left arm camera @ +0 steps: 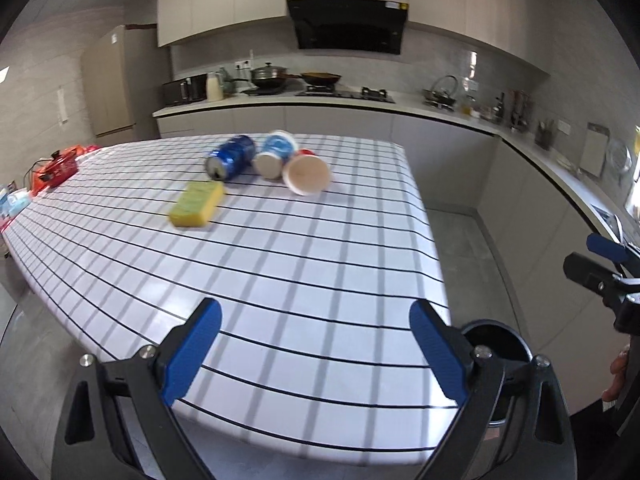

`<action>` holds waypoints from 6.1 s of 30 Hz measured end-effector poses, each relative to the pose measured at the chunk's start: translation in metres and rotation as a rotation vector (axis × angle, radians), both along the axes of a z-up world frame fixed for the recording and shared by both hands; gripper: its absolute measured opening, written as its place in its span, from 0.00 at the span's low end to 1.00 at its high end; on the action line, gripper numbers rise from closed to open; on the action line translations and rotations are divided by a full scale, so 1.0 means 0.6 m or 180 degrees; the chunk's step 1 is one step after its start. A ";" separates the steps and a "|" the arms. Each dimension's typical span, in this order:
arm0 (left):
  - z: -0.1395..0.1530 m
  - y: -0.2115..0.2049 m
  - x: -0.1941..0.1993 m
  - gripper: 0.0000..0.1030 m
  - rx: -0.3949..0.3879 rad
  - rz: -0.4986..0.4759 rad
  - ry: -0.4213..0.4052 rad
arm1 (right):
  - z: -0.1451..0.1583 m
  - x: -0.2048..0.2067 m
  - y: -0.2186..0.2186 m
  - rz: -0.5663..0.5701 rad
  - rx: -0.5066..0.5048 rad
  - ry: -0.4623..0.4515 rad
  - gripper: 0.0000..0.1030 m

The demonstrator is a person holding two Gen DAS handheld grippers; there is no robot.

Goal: Collect trash
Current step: 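Move both tools back toward the sponge and cups on the table, then grasp the yellow sponge with the left tool while the right tool grasps the red cup, then carry the yellow sponge and red cup over the black bin with both tools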

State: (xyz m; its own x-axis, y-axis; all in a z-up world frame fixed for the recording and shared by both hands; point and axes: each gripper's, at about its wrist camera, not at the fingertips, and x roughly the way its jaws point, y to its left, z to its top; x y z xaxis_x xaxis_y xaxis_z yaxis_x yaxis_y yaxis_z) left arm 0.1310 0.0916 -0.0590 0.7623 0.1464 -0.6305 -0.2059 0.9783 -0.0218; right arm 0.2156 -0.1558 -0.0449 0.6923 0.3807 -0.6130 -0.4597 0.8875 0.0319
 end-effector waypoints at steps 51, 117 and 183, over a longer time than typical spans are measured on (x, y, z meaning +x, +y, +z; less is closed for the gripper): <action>-0.092 0.348 0.265 0.79 -0.0288 0.0067 0.0313 | -0.059 0.269 0.434 0.0028 -0.0323 0.0205 0.97; -0.032 0.262 0.200 0.51 -0.0406 -0.0480 0.0131 | -0.052 0.215 0.348 -0.0111 -0.0102 0.0399 0.55; -0.123 -0.364 0.084 0.51 -0.0358 -0.1784 0.0664 | -0.155 -0.032 -0.295 -0.0519 -0.0220 0.0787 0.55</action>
State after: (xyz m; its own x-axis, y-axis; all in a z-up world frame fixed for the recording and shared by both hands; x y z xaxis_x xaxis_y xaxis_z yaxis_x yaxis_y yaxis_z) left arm 0.1813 -0.1267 -0.1326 0.5626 -0.3175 -0.7633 0.3287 0.9331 -0.1459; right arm 0.1963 -0.3329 -0.1381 0.5674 0.2281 -0.7912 -0.2967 0.9530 0.0619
